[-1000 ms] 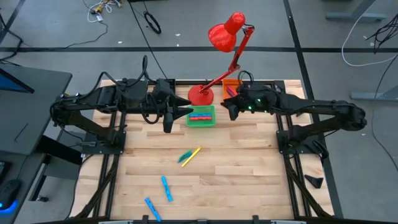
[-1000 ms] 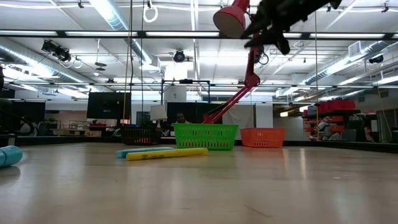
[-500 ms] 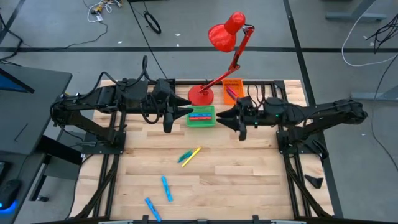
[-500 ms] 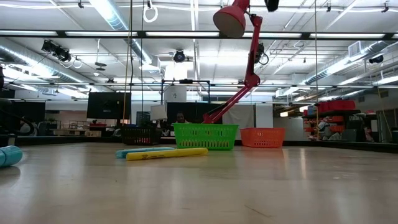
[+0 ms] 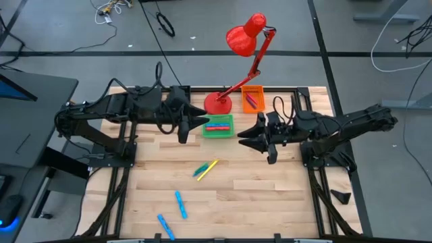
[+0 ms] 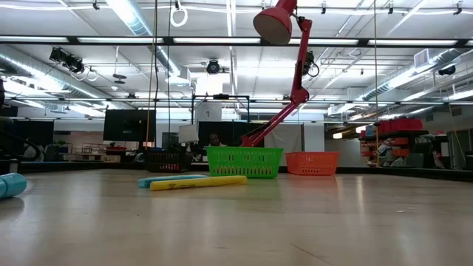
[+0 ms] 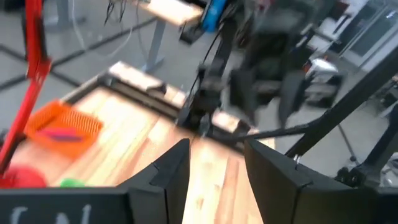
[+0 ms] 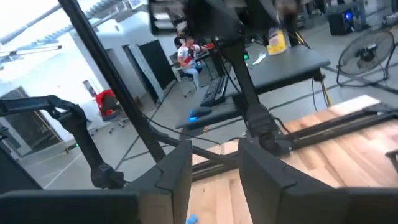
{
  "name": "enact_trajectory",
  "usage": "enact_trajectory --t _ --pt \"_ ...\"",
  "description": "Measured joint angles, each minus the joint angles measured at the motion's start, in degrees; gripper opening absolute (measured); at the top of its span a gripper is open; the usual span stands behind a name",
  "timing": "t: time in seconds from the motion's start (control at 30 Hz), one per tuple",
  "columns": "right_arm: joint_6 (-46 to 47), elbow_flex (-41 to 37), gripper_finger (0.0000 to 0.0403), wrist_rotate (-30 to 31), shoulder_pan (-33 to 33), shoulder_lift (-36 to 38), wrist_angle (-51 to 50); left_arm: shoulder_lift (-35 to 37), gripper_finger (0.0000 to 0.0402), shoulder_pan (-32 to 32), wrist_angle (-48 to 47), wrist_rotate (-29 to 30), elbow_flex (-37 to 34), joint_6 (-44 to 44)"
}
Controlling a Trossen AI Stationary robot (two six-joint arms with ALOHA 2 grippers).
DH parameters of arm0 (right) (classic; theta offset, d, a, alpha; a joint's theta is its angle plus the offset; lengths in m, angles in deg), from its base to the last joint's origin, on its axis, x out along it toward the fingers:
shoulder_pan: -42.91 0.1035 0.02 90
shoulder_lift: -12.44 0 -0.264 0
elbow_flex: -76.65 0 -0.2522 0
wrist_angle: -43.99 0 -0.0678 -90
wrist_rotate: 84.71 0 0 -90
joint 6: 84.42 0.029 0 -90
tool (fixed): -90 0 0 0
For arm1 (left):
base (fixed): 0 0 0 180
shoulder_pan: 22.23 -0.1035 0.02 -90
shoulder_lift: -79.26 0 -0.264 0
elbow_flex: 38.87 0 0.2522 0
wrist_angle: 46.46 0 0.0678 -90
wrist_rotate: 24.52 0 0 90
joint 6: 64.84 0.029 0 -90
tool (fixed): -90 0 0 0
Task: Pick & Place Markers
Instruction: Put the small green highlighter into the orange basket
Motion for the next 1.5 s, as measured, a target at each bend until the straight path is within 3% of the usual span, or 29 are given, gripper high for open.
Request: enact_trajectory --t 0.27,0.67,0.97,1.17,1.3,1.5 --pt "-2.6 4.1 0.0128 0.0 0.2 0.0 -1.1 -1.1 0.0122 -1.0 -12.7 -2.2 0.0 -7.0" --pt "-2.6 4.3 0.0128 0.0 0.2 0.0 -2.5 -5.4 0.0107 -4.2 -20.0 -10.5 0.0 -11.5" --pt "-2.6 4.4 0.0128 -0.2 0.2 0.0 -3.1 -12.3 0.0083 -4.2 -35.5 -8.4 6.5 -13.7" --pt "-2.6 4.4 0.0128 -1.5 0.1 0.0 -3.3 -16.5 0.0064 -4.2 -39.4 -8.1 6.8 -10.7" --pt "-2.6 4.4 0.0128 -2.2 0.2 0.0 -3.3 -18.9 0.0082 -4.1 -39.6 -8.0 6.3 -8.0" --pt "-2.6 4.4 0.0128 -2.2 0.2 0.0 -3.5 -22.2 0.0147 -3.7 -40.1 -6.0 6.3 -7.1"
